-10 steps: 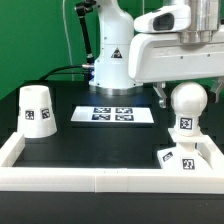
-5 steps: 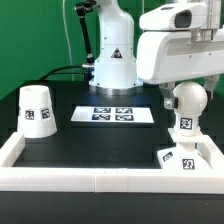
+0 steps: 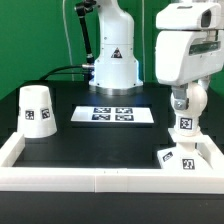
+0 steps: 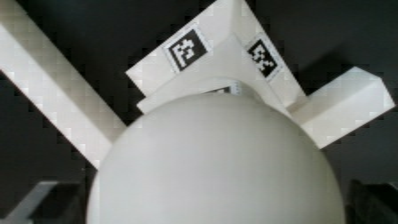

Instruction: Assemble lamp

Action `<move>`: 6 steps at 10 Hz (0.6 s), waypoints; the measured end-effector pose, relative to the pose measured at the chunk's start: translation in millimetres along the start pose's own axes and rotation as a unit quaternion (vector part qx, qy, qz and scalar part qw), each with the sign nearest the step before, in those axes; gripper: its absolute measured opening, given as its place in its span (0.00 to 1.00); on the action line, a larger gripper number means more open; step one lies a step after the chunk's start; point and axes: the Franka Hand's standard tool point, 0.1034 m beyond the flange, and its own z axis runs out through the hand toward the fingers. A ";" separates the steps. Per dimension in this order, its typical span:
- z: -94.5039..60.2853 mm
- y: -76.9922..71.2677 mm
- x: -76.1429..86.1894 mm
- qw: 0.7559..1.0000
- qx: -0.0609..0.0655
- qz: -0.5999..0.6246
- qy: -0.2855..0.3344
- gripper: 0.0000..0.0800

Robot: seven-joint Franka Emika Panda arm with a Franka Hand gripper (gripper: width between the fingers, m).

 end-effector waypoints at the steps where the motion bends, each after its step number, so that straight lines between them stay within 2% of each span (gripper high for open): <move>1: 0.3 0.2 -0.4 1.000 -0.002 -0.024 -0.003 0.87; 3: 0.6 0.8 -1.5 0.999 -0.005 -0.040 -0.008 0.87; 4: 0.5 1.1 -1.7 0.999 -0.006 -0.038 -0.008 0.72; 6: 0.6 1.3 -2.0 0.999 -0.006 -0.037 -0.008 0.72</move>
Offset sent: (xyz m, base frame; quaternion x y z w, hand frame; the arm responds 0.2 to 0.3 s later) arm 0.0000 0.0000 0.0000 0.0000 0.0000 0.0000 1.0000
